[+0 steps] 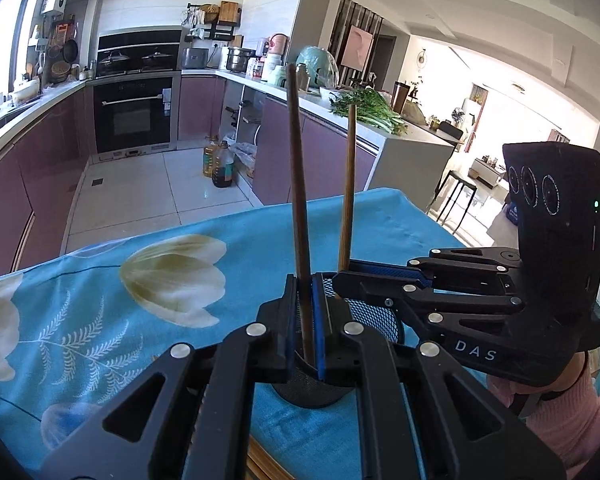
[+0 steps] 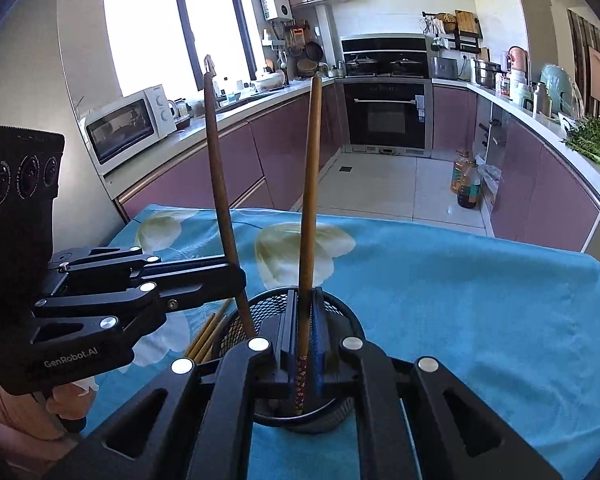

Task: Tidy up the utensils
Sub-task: 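Lower both chopsticks into the mesh cup and open both grippers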

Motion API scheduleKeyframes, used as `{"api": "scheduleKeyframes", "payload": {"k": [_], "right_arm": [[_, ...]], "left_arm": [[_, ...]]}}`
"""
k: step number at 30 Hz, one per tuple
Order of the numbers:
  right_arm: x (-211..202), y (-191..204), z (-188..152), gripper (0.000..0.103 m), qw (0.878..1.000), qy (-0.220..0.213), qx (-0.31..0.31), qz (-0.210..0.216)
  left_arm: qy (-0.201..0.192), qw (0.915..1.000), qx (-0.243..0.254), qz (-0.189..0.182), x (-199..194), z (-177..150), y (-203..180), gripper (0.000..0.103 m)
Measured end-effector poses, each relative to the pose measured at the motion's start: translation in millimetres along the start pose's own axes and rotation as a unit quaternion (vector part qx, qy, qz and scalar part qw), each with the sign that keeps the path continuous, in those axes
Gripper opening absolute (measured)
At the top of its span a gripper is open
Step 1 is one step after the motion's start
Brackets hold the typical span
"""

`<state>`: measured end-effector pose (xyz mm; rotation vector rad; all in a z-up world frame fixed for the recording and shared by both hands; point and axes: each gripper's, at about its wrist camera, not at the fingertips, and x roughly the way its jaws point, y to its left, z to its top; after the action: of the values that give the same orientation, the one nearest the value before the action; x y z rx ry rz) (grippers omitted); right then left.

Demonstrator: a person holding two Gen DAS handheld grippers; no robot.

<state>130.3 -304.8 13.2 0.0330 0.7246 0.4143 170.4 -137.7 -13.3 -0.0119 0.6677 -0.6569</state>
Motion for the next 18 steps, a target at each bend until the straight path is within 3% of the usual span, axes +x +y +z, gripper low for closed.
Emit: {"api": "scheduleKeyframes", "payload": {"k": [3,6,12,18], "right_arm": [[4.7,1.0,2.2,0.007,1.000,-0.001,0.007,-0.002],[5.1,2.3,3.8,0.008,1.000,-0.007,0.012,-0.005],[-4.6,2.2,3.2,0.020,0.999,-0.026,0.017,-0.011],[-35.8,14.0,-2.2,0.031,0.998,-0.067,0.003,0.002]], "left_arm": [[0.000,1.0000,-0.003,0.007,1.9,1.6,3.1,0.008],[-0.003,0.9999,-0.010,0.009,-0.6,1.1,5.3,0.018],[-0.027,0.9992,-0.008,0.028,-22.5,-3.5,6.2,0.024],[-0.069,0.9961,0.000,0.056,-64.2,-13.9,12.9,0.038]]}}
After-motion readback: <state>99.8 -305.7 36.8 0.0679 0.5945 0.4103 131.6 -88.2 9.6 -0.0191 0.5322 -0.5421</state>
